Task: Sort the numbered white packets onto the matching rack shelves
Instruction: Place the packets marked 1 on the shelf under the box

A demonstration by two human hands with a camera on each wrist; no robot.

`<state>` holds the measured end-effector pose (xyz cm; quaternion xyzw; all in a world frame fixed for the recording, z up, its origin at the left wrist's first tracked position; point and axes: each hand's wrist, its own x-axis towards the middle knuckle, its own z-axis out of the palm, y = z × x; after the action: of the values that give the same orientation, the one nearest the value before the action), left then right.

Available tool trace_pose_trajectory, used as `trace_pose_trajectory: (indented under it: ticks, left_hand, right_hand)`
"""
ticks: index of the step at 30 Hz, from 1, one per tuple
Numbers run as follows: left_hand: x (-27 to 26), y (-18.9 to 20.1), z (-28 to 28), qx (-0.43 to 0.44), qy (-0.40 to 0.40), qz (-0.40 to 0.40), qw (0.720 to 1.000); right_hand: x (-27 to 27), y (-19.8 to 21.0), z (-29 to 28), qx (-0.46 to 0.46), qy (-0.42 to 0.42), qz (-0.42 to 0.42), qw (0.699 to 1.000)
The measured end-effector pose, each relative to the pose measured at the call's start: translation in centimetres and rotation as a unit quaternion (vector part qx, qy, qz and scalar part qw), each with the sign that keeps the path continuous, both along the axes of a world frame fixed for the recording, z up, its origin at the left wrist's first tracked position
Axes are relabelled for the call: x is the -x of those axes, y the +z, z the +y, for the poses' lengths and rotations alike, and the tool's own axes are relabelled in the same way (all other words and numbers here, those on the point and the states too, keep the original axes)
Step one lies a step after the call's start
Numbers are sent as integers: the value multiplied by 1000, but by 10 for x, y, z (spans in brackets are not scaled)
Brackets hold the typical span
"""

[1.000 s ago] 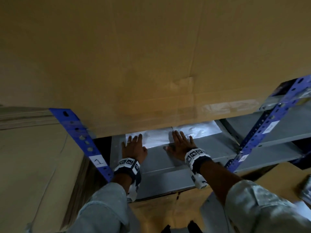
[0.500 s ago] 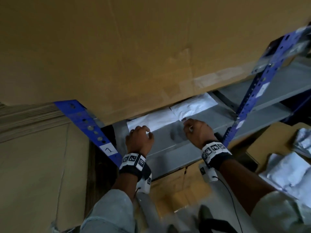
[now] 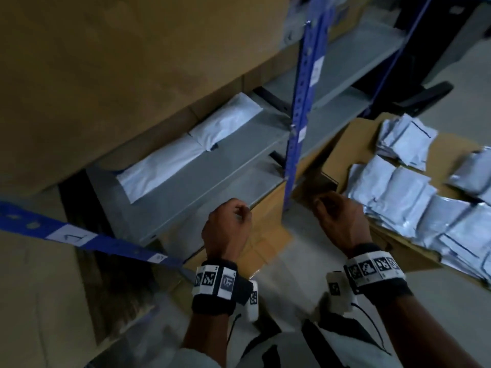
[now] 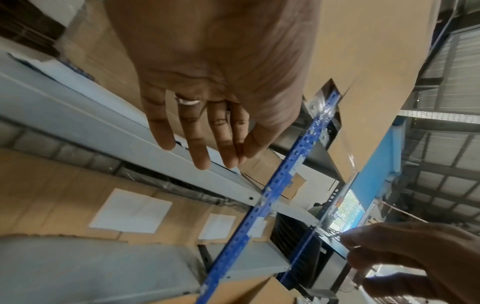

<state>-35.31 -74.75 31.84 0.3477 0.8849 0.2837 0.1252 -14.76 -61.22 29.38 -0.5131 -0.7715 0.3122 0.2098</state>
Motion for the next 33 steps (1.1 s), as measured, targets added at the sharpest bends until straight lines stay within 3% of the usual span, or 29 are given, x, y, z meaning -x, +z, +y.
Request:
trace_pose_trajectory:
  ticks: [7, 12, 18, 26, 33]
  left_hand:
    - [-110, 1, 54, -15, -55, -37, 998]
    - [-183, -2, 105, -25, -47, -51, 997]
    - [-265, -16, 148, 8, -96, -67, 993]
    - [-283, -26, 224, 49, -144, -51, 987]
    - [-282, -62, 352, 56, -220, -109, 968]
  right_hand:
    - [-107, -12, 24, 15, -15, 3, 1000]
    - [-184, -9, 62, 38, -31, 9, 999]
    - [-261, -19, 93, 75, -83, 11, 994]
    - [-286, -44, 146, 116, -132, 66, 982]
    - [-292, -66, 235, 139, -195, 31, 970]
